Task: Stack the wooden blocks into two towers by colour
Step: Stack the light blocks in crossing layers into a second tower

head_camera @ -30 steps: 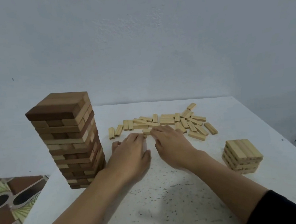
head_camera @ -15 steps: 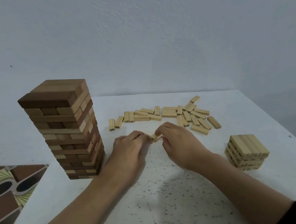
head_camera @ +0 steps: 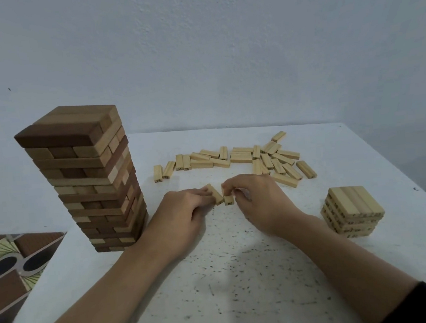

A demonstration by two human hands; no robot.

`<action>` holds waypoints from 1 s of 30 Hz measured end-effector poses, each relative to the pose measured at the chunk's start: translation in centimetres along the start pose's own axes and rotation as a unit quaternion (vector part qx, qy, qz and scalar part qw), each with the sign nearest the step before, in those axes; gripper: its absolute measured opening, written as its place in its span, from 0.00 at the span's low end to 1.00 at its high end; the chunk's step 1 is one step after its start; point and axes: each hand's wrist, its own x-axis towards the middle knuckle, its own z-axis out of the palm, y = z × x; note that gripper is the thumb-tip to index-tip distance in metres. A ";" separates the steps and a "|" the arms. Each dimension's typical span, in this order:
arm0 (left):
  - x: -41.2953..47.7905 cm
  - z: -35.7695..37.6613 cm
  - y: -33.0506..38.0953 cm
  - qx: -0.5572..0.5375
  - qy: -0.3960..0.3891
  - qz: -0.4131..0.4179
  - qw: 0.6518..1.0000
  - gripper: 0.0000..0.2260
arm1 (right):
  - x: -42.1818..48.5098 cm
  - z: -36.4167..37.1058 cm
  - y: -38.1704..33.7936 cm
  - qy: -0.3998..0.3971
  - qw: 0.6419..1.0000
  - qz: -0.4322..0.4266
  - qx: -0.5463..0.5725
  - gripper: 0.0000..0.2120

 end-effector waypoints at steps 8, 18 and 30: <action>-0.4 0.4 1.2 -0.002 -0.007 -0.038 0.999 0.13 | 0.3 0.2 -0.7 -0.011 0.999 0.019 0.045 0.14; -0.2 0.5 0.6 0.005 -0.023 -0.018 1.000 0.12 | 4.8 0.7 -1.2 -0.139 0.966 0.036 -0.216 0.25; -0.3 0.5 0.7 0.026 -0.030 -0.021 0.999 0.13 | 0.0 -0.5 -2.2 -0.032 0.978 -0.035 -0.201 0.15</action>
